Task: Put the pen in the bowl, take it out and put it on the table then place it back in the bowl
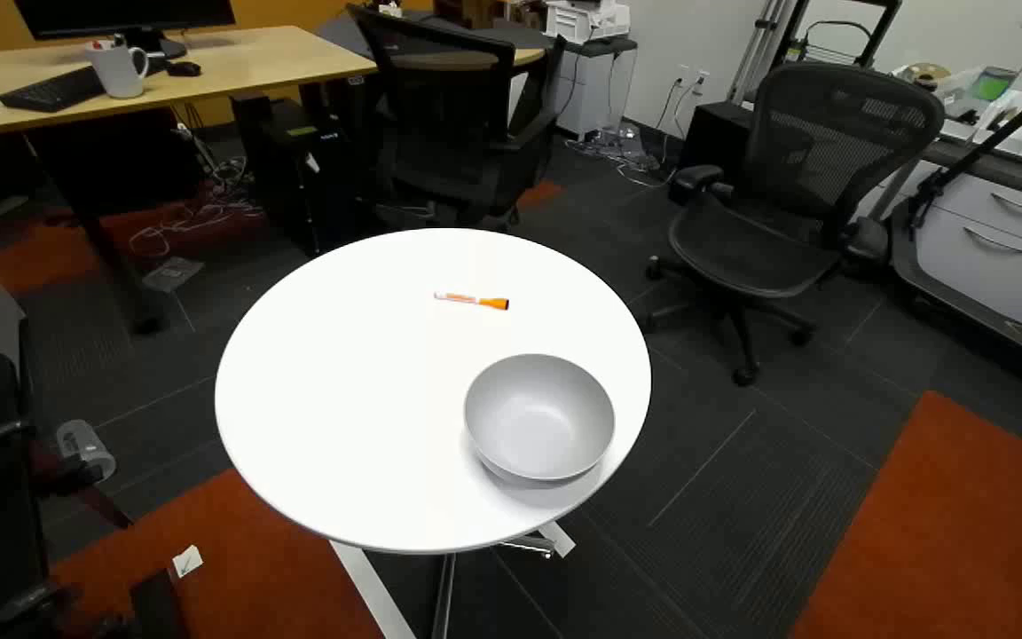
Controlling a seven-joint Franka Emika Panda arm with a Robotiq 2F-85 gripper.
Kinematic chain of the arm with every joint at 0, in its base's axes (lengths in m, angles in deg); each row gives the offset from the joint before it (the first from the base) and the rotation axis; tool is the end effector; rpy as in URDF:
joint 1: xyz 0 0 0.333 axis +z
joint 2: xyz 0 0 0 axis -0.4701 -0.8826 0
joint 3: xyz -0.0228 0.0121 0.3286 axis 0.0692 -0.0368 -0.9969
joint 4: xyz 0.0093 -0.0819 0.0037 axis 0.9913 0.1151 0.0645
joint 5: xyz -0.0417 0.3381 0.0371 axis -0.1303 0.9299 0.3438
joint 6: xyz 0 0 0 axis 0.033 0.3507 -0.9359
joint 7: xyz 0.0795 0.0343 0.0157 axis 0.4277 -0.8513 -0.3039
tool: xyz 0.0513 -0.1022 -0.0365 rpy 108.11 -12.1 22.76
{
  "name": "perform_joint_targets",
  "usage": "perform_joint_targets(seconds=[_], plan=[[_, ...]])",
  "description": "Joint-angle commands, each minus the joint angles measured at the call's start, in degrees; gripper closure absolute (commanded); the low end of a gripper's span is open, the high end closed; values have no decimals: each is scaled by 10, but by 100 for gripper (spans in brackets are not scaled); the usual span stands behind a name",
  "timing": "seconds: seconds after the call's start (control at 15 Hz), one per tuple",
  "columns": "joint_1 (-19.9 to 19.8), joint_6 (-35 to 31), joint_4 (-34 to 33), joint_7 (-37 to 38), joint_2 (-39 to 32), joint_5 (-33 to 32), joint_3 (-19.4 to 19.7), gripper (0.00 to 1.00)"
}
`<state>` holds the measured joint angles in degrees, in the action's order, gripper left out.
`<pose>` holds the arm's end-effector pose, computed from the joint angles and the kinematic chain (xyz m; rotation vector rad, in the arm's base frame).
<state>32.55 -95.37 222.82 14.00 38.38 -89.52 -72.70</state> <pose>0.2476 0.1025 0.4510 2.9380 0.0369 0.0691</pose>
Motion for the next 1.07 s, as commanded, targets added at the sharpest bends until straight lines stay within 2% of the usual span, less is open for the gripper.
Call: perform_joint_targets(seconds=[0.0, 0.4, 0.73, 1.0], plan=[[10, 1, -1, 6, -2, -7, 9, 0], [10, 1, -1, 6, -2, -7, 9, 0], [-35, -30, -59, 9, -65, -49, 28, 0], [-80, -64, -144, 27, -171, -89, 49, 0]])
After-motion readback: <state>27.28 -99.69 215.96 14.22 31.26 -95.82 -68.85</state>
